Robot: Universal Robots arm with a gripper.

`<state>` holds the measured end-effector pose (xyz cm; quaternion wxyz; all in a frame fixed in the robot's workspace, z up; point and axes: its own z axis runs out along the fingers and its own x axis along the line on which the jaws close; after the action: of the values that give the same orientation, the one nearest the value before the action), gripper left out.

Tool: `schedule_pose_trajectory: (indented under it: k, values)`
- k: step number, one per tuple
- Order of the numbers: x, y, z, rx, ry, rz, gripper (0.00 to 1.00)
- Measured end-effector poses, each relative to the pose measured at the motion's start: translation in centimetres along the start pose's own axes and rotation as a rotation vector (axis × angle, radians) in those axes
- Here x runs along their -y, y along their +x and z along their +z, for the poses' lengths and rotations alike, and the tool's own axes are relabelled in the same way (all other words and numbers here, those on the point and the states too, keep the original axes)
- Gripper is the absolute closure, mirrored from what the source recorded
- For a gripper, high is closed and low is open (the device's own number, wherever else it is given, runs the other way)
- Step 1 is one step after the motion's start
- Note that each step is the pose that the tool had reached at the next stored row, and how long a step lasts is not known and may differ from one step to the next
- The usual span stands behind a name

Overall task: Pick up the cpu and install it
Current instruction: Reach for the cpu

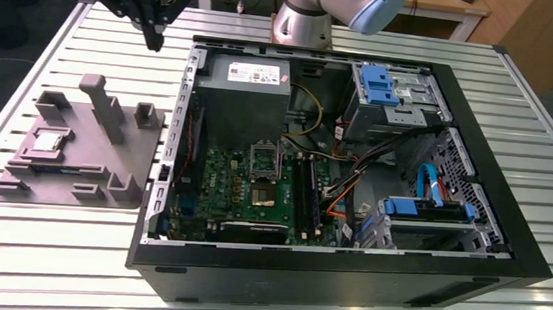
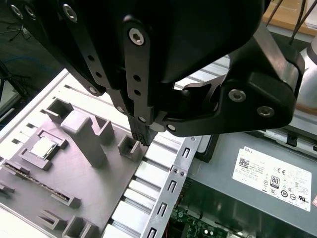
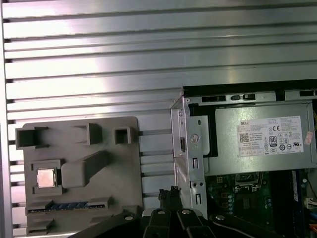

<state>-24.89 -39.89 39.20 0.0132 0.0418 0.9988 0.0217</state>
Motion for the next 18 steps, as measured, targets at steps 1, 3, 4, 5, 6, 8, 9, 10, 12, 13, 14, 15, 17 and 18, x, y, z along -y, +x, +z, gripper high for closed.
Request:
schedule_pose_trajectory:
  k: [1,3,4,5,6,8,9,10,12,13,14,15,17,18]
  values:
    - [0.01,0.10,-0.01,-0.0001,0.0000,-0.001,0.90]
    - [0.03,0.32,-0.01,-0.0002,0.0000,-0.001,0.90]
    - [0.04,0.44,-0.02,-0.0001,0.0001,-0.001,0.90]
    - [0.04,0.53,-0.02,-0.0001,0.0000,-0.001,0.90]
    - [0.05,0.60,-0.02,-0.0001,0.0000,-0.001,0.90]
    - [0.05,0.60,-0.02,-0.0001,0.0000,-0.001,0.90]
    - [0.05,0.61,-0.02,-0.0001,0.0000,-0.001,0.90]
    - [0.05,0.62,-0.02,-0.0002,0.0000,-0.001,0.90]
    - [0.05,0.63,-0.02,-0.0001,0.0000,-0.001,0.90]
    - [0.06,0.66,-0.02,-0.0002,0.0000,-0.001,0.90]
    - [0.06,0.74,-0.03,-0.0001,0.0001,-0.001,0.90]
    - [0.07,0.84,-0.03,-0.0001,0.0001,-0.001,0.90]
    - [0.09,1.13,-0.04,-0.0001,0.0000,-0.001,0.90]
    - [0.11,1.26,-0.04,-0.0001,0.0000,-0.001,0.90]
